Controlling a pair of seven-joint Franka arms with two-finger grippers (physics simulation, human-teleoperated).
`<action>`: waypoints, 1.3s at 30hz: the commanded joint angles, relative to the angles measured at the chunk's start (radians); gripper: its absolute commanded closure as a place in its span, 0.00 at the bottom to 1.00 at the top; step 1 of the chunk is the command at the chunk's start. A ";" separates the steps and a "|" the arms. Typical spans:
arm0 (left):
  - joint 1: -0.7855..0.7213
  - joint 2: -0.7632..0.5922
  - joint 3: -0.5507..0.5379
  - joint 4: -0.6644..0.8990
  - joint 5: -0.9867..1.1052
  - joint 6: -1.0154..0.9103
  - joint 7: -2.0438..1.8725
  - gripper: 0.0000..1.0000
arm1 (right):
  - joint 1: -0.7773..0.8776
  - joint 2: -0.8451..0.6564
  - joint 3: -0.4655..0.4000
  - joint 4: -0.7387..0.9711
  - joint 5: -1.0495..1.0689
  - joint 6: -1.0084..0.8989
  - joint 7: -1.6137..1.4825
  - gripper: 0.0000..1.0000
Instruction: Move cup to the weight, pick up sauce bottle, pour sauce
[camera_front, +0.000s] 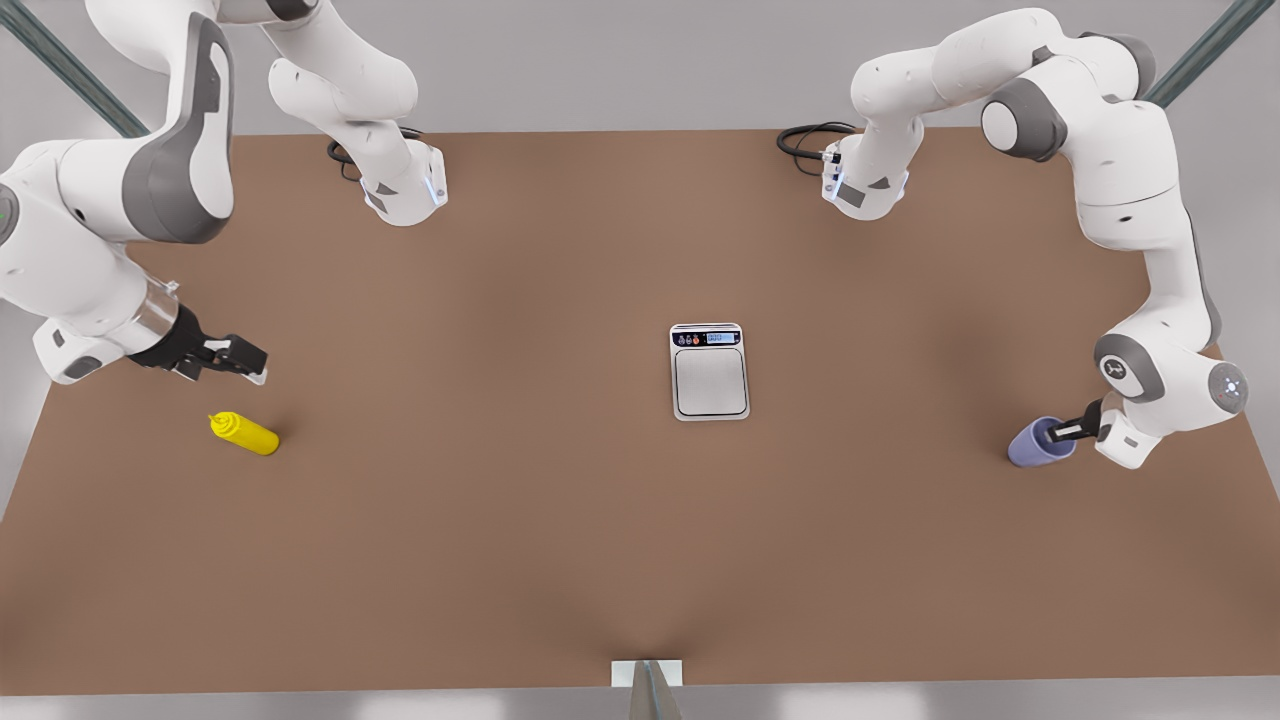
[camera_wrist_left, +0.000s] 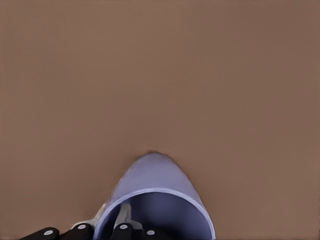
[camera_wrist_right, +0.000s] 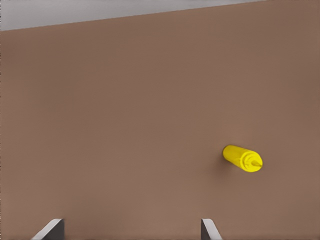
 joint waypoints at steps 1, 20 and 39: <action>0.000 0.000 -0.002 0.000 0.000 -0.001 -0.003 0.79 | 0.001 0.000 0.000 0.000 0.000 0.000 0.000 0.00; -0.713 -0.153 -0.173 0.084 0.000 -0.251 -1.052 0.79 | -0.025 0.070 -0.167 0.000 0.297 -0.040 0.009 0.00; -0.838 -0.199 -0.186 -0.169 0.006 -0.098 -1.076 0.79 | -0.710 0.874 -0.129 0.322 1.137 -0.566 0.644 0.01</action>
